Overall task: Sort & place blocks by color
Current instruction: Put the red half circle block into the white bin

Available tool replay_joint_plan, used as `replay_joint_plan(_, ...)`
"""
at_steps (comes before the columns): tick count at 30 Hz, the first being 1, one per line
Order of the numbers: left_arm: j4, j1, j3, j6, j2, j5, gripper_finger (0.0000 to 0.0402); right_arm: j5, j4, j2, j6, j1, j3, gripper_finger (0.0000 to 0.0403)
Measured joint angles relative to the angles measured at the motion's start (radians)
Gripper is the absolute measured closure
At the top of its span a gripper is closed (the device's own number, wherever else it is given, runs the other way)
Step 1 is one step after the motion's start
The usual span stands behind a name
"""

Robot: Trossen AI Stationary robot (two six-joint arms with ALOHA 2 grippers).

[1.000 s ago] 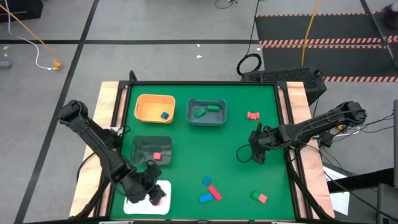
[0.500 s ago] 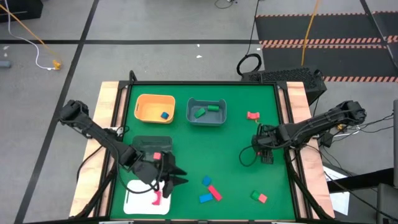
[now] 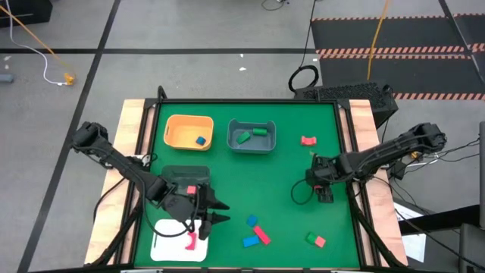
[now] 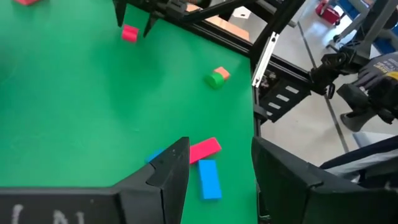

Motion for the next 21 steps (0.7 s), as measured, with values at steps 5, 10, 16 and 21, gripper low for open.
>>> replay_joint_plan(5,0.002,0.000,0.000,0.039,0.000,0.000,0.0229,0.027,0.001,0.000,0.019,0.000,-0.009,0.0152)
replay_joint_plan(10,0.002,0.000,0.000,0.052,0.000,0.000,0.0229,0.028,-0.002,0.000,0.023,0.000,-0.009,0.0152)
replay_joint_plan(16,0.002,0.000,0.000,0.051,0.000,0.000,0.0229,0.031,0.003,0.047,0.026,0.000,-0.009,0.0152)
replay_joint_plan(21,0.001,0.000,0.000,0.051,0.000,0.001,0.0229,0.030,0.030,0.117,0.037,0.000,-0.007,0.0153)
